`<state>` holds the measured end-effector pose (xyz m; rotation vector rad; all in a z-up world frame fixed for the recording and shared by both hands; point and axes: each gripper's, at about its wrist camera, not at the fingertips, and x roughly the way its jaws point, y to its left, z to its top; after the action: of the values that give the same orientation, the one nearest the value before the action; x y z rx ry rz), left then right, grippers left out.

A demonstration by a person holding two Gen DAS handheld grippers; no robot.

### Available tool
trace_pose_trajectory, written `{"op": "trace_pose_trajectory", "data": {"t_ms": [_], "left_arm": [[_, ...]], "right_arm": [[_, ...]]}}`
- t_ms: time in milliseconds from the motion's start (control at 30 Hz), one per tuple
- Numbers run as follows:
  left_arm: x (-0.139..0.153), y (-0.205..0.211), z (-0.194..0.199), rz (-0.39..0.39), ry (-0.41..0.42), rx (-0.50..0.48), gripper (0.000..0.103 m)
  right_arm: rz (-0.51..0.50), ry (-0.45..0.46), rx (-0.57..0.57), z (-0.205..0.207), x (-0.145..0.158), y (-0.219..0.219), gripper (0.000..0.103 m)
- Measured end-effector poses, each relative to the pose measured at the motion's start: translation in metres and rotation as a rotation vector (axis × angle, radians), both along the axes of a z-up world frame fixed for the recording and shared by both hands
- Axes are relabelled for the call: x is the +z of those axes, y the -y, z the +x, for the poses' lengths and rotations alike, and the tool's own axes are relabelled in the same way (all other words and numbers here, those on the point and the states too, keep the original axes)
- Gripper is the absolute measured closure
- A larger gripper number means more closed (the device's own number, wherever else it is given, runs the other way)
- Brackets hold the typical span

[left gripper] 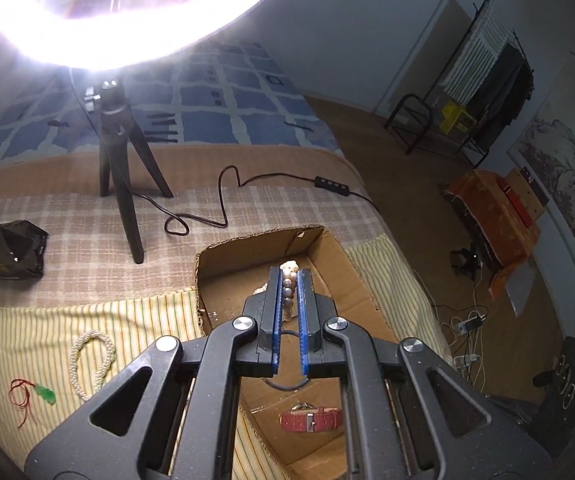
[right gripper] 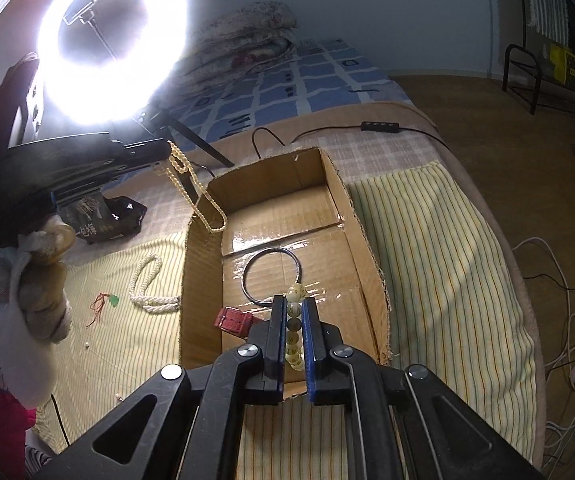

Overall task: Organize jewelry
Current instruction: 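Carry the pearl strand and bead bracelet into the cardboard box and open both tools, then withdraw both open tools from the box back over the bed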

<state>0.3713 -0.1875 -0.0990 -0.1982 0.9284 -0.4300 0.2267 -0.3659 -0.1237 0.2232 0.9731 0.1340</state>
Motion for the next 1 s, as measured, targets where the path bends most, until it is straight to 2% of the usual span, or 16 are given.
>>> {"op": "trace_pose_trajectory", "data": {"t_ms": [167, 267, 300, 333, 400, 533, 1000], "left_arm": [[-0.010, 0.004, 0.005, 0.015, -0.020, 0.003, 0.099], [-0.011, 0.003, 0.007, 0.018, -0.037, 0.012, 0.099], [-0.011, 0.002, 0.007, 0.020, -0.041, 0.013, 0.098], [-0.011, 0.002, 0.008, 0.022, -0.044, 0.011, 0.098], [-0.010, 0.001, 0.007, 0.031, -0.037, 0.004, 0.086], [-0.006, -0.003, 0.000, 0.051, -0.016, 0.001, 0.084], [0.018, -0.037, -0.022, 0.069, 0.035, 0.041, 0.084]], "right_arm": [[0.007, -0.006, -0.005, 0.002, -0.004, 0.003, 0.097], [0.013, 0.001, -0.009, 0.003, -0.003, 0.004, 0.085], [0.013, 0.008, -0.011, 0.002, -0.002, 0.004, 0.075], [0.009, 0.015, -0.014, 0.001, 0.000, 0.003, 0.070], [0.000, 0.023, -0.011, 0.000, 0.002, 0.002, 0.067], [-0.012, 0.032, -0.007, -0.001, 0.004, -0.003, 0.050], [-0.057, 0.065, 0.004, -0.011, 0.017, -0.018, 0.026]]}}
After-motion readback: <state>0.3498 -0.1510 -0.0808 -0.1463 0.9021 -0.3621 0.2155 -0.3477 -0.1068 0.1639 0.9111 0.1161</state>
